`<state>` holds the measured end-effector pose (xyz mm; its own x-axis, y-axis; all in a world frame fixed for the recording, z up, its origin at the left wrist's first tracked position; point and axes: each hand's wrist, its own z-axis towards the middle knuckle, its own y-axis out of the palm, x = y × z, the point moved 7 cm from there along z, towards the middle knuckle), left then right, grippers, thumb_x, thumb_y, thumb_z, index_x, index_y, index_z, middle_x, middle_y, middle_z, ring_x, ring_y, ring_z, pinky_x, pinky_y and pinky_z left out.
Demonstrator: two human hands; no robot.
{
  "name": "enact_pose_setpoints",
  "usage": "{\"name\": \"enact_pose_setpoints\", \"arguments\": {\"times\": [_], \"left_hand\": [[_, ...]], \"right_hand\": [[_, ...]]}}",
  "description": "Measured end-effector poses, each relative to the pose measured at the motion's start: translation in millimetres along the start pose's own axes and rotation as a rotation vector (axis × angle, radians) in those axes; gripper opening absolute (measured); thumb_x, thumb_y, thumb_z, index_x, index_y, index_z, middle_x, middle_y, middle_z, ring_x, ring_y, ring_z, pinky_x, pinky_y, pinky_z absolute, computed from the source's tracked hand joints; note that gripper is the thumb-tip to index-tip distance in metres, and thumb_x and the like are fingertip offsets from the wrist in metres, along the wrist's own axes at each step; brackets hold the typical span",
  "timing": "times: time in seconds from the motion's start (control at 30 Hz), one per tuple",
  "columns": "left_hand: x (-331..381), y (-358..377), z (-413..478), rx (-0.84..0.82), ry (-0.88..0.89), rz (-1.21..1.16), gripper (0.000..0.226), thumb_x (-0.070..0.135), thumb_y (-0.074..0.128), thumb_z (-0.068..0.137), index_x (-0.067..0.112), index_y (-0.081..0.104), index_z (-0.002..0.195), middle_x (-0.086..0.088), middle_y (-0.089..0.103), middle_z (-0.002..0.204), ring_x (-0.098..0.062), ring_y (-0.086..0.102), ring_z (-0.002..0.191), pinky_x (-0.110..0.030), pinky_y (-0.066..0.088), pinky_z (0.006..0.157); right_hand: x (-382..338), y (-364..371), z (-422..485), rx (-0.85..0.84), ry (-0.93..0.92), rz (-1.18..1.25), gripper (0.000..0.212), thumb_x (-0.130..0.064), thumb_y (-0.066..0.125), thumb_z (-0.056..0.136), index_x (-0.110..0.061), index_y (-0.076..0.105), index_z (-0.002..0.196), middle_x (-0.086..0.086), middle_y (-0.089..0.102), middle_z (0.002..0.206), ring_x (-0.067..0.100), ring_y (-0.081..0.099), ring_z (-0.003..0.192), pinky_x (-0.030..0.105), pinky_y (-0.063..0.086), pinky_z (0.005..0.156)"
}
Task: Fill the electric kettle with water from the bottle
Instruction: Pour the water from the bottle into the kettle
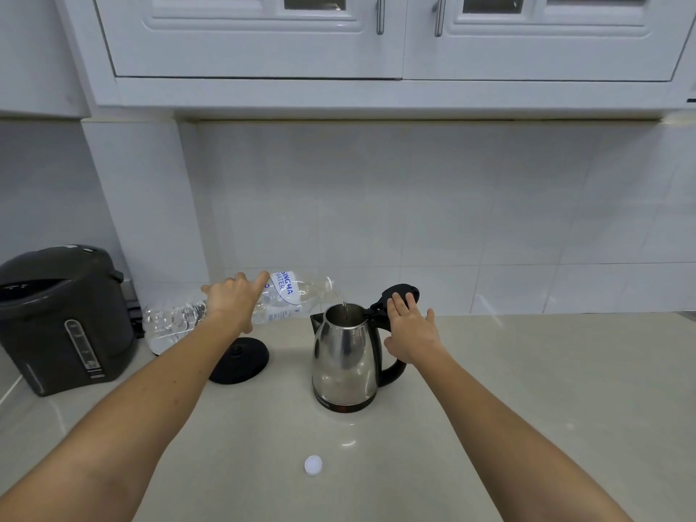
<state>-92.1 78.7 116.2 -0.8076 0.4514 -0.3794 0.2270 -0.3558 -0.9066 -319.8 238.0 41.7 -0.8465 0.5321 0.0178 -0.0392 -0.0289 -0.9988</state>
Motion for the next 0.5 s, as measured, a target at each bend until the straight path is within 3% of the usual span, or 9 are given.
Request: {"name": "enact_pose_setpoints", "arguments": {"times": [0.5], "left_hand": [[1.5,-0.3,1.1,0.004,0.001,0.006,0.079,0.022,0.079,0.070,0.023,0.029,0.132,-0.005,0.053,0.111,-0.024,0.062,0.096,-0.049,0.052,0.089]], "right_hand": [[1.0,0.7,-0.7,-0.005,0.002,0.018,0.074,-0.024,0.044,0.096,-0.011,-0.002,0.153,0.001,-0.009,0.163,0.023,-0.011,0.149,0.054,0.008,0.119]]}}
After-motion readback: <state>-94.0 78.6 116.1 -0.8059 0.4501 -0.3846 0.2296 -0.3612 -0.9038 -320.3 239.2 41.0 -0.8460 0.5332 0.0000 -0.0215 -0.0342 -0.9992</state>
